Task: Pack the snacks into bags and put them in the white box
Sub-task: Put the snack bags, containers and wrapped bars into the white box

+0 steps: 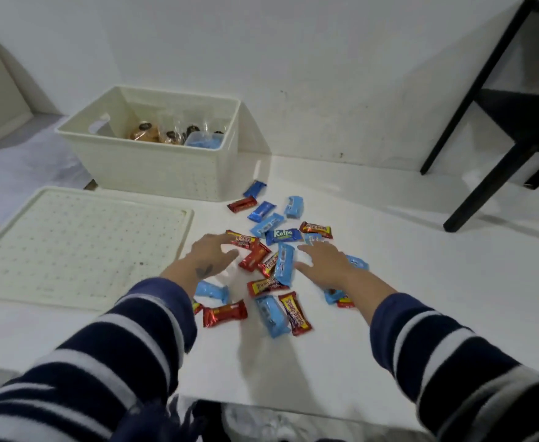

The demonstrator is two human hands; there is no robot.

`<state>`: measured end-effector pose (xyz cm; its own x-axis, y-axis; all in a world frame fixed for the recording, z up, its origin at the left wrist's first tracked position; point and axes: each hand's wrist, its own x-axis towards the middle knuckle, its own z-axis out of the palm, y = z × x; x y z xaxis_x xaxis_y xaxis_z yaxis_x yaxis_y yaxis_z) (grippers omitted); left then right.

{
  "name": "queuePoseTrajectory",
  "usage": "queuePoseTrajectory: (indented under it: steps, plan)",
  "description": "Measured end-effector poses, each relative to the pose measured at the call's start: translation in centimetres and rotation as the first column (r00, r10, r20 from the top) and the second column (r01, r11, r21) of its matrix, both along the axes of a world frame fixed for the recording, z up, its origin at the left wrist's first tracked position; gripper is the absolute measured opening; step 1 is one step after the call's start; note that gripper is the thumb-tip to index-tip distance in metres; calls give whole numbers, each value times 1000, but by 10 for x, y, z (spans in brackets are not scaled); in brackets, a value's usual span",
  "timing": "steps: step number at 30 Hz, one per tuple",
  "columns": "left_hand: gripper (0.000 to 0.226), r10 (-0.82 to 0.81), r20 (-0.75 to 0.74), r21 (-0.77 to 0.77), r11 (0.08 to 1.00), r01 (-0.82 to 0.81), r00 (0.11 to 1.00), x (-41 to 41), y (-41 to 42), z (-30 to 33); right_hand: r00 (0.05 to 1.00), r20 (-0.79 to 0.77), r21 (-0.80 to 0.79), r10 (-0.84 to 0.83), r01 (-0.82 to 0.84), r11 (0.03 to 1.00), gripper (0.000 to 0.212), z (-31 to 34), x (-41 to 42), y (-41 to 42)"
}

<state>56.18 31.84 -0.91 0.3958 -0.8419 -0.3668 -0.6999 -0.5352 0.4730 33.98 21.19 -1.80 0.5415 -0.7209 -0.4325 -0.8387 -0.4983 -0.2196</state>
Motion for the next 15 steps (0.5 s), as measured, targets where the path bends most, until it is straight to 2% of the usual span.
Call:
queuePoseTrajectory:
  steps: [3, 5, 12, 15]
  plan:
    - [54, 44, 191, 91, 994, -62, 981, -8, 30, -37, 999, -32, -63, 0, -2, 998, 70, -20, -19, 13]
    - [60, 74, 256, 95, 990, -101, 964, -18, 51, -55, 999, -31, -106, -30, 27, 994, 75, -34, -32, 17]
    - [104, 97, 304, -57, 995, -84, 948, -57, 80, -89, 990, -64, -233, -129, 111, 966, 86, -70, -61, 3]
    - [112, 81, 302, -105, 993, -51, 950, -78, 72, -96, 991, 9, -265, -134, 131, 955, 88, -80, -57, 4]
